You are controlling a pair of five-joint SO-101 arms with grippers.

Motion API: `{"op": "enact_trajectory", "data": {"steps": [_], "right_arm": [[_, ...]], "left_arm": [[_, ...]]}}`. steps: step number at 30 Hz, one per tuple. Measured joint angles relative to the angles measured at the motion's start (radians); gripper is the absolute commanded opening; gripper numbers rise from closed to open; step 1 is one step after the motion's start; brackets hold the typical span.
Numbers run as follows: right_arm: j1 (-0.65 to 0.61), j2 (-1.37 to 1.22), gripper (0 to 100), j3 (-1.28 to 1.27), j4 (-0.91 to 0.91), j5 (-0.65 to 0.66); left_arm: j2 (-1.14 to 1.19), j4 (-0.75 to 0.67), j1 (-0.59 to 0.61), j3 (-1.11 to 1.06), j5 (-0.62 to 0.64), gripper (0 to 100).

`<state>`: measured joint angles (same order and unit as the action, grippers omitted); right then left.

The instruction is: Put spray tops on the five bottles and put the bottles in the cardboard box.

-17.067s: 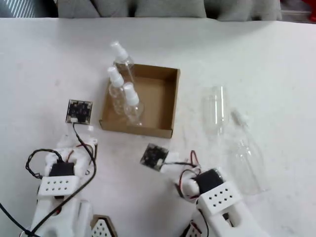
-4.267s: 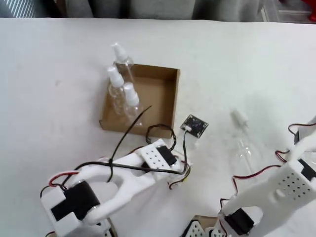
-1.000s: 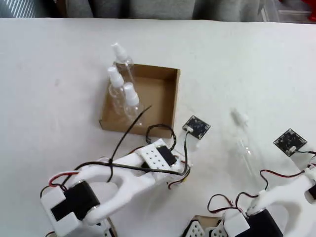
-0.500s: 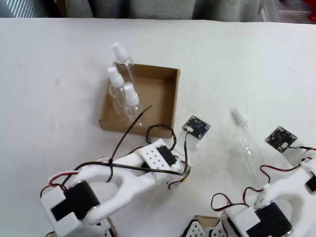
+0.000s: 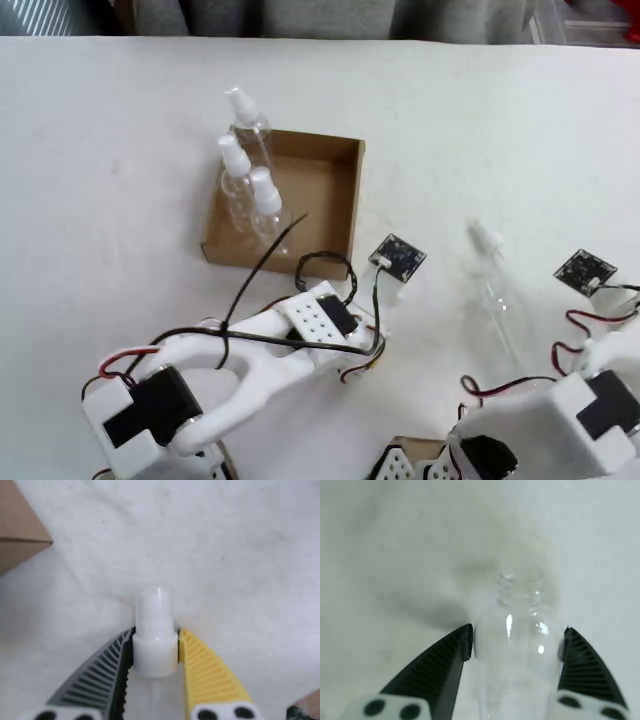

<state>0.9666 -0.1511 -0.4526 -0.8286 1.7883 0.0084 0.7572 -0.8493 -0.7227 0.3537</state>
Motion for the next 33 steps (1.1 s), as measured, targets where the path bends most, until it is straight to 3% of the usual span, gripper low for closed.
{"op": "enact_trajectory", "data": {"steps": [5,14,18,23,33], "right_arm": [[0.000,-0.078,23.1,0.109,-0.104,0.000],[-0.006,-0.150,2.4,0.201,-0.141,0.000],[-0.009,-0.140,1.7,0.203,-0.147,-0.034],[-0.046,-0.044,2.1,0.199,-0.196,-0.284],[-0.235,0.149,2.2,0.199,-0.307,-1.014]], "left_arm": [[0.000,0.000,0.000,0.000,0.000,2],[0.000,0.000,0.000,0.000,0.000,2],[0.000,0.000,0.000,0.000,0.000,2],[0.000,0.000,0.000,0.000,0.000,2],[0.000,0.000,0.000,0.000,0.000,2]]}}
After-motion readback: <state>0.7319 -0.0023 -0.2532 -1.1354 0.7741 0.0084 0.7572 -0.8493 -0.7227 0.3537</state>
